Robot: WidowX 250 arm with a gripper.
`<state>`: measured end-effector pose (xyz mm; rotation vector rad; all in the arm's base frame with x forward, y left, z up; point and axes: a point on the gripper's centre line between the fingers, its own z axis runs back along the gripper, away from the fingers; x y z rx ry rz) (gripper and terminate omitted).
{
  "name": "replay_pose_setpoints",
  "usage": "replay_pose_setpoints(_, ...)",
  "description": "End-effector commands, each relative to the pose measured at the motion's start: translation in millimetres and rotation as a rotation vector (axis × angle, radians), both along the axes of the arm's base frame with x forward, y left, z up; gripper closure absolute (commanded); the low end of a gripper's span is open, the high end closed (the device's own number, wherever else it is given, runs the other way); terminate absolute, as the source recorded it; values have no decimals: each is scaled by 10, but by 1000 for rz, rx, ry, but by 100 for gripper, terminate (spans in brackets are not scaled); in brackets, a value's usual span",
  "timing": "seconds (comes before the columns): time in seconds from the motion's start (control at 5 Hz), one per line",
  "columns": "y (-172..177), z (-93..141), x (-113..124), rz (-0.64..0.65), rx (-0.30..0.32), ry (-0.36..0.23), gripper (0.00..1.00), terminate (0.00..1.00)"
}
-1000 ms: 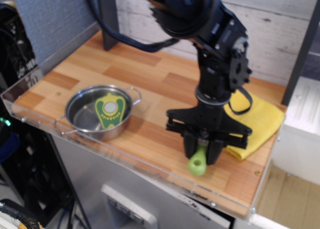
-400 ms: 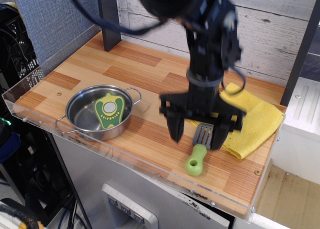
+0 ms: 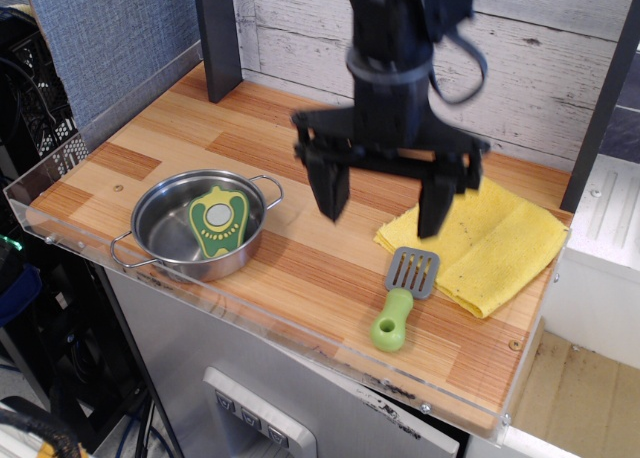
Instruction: Place the spatula to the left of the pot.
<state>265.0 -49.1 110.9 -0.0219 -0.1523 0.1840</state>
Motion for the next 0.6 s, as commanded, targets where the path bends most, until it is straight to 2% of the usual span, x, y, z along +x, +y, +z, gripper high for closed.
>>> replay_pose_setpoints(0.0, 61, 251, -124, -35, -23, -20, 0, 0)
replay_pose_setpoints(0.2, 61, 251, -124, -35, -23, -20, 0, 0)
replay_pose_setpoints(0.4, 61, 251, -124, -35, -23, -20, 0, 100)
